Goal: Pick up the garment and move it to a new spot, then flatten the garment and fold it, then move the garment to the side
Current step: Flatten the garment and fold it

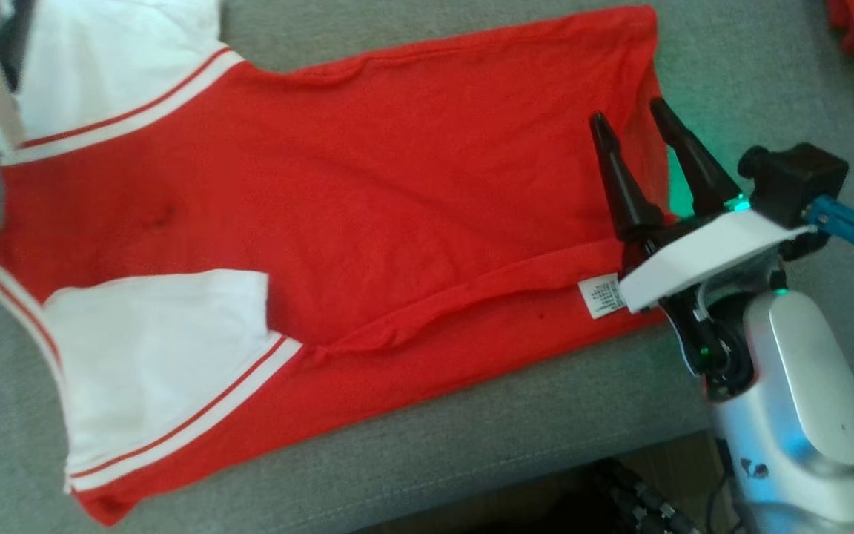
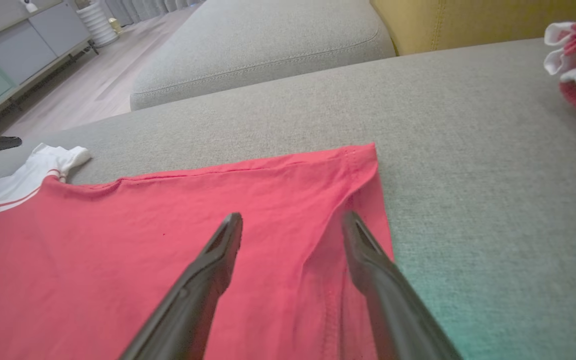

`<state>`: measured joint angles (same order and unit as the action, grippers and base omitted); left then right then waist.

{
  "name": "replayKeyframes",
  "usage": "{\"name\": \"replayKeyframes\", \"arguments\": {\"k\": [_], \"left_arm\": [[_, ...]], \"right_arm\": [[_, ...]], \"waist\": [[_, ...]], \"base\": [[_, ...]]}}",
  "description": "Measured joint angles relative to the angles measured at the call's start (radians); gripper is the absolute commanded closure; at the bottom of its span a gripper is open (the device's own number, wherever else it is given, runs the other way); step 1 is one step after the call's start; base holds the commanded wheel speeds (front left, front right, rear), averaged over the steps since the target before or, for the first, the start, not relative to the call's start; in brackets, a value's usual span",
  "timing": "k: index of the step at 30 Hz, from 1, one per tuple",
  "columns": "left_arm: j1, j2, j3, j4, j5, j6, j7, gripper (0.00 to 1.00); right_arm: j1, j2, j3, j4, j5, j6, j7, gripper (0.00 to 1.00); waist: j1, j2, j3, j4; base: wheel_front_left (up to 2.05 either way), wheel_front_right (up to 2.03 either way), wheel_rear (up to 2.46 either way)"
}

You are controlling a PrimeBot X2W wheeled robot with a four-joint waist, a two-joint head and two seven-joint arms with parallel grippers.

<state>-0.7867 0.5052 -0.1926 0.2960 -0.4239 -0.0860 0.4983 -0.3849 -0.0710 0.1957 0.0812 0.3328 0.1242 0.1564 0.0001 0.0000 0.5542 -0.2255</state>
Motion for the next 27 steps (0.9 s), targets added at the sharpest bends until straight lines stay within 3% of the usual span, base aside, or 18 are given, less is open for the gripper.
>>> {"name": "replayKeyframes", "arguments": {"k": [10, 11, 13, 14, 15, 27], "left_arm": [[-0.059, 0.026, 0.014, 0.094, 0.0, 0.026, 0.037, 0.0], [-0.063, 0.03, 0.013, 0.097, 0.0, 0.026, 0.039, 0.07], [-0.068, 0.031, 0.012, 0.099, 0.0, 0.025, 0.046, 0.53], [-0.07, 0.031, 0.009, 0.1, 0.0, 0.024, 0.046, 0.65], [-0.07, 0.031, 0.005, 0.1, 0.0, 0.024, 0.047, 1.0], [-0.08, 0.018, -0.053, 0.068, -0.001, -0.006, 0.018, 1.0]], "right_arm": [[-0.038, 0.001, 0.028, 0.011, 0.011, 0.0, -0.038, 0.0], [-0.038, 0.001, 0.028, 0.011, 0.011, 0.0, -0.038, 0.0], [-0.038, 0.0, 0.026, 0.011, 0.011, 0.0, -0.038, 0.0], [-0.04, -0.002, 0.025, 0.011, 0.011, 0.0, -0.038, 0.0], [-0.044, -0.005, 0.025, 0.011, 0.01, 0.0, -0.038, 0.0], [-0.226, -0.151, 0.057, 0.061, -0.07, 0.0, 0.088, 0.0]], "waist": [[0.0, 0.0, 0.045, -0.056], [0.0, 0.0, 0.046, -0.058], [0.0, 0.0, 0.047, -0.06], [0.0, 0.0, 0.046, -0.058], [0.0, 0.0, 0.045, -0.056], [0.0, 0.0, 0.012, -0.001]], "base": [[0.0, 0.0, 0.0], [0.0, 0.0, 0.0], [0.0, 0.0, 0.0], [0.0, 0.0, 0.0], [0.0, 0.0, 0.0], [0.0, 0.0, 0.0]]}}
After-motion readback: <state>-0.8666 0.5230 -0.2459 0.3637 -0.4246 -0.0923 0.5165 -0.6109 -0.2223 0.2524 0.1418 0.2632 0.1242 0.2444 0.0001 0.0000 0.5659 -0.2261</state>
